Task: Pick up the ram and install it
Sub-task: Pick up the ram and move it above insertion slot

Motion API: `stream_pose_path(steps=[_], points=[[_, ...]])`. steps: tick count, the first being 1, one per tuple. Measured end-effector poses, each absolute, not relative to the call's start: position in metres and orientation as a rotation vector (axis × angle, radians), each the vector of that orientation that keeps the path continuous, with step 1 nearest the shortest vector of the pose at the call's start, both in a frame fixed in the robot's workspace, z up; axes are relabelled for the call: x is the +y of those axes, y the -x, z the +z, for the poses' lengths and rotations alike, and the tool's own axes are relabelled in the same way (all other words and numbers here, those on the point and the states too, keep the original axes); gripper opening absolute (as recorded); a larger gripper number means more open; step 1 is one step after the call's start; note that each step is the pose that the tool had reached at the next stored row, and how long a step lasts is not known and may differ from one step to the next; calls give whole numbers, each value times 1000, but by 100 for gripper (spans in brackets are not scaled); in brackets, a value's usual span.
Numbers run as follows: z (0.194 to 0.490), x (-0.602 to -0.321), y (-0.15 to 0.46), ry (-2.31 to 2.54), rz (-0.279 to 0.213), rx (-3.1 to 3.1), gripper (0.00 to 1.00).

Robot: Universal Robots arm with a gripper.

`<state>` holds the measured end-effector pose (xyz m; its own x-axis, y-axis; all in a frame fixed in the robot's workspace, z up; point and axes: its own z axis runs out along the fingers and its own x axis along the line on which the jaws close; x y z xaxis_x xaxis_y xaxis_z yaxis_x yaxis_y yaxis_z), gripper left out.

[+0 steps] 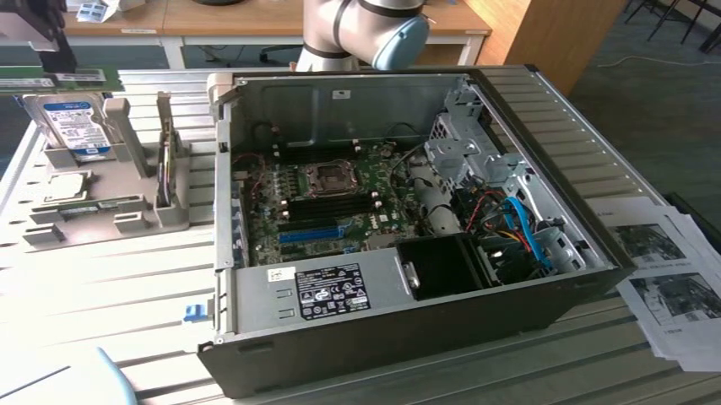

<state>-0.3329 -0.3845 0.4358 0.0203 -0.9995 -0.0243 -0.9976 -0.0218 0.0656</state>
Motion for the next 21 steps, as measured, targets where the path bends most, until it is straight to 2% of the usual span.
stream_pose_path(steps=[21], points=[[436,-385,278,-2223,-99,-2175,11]])
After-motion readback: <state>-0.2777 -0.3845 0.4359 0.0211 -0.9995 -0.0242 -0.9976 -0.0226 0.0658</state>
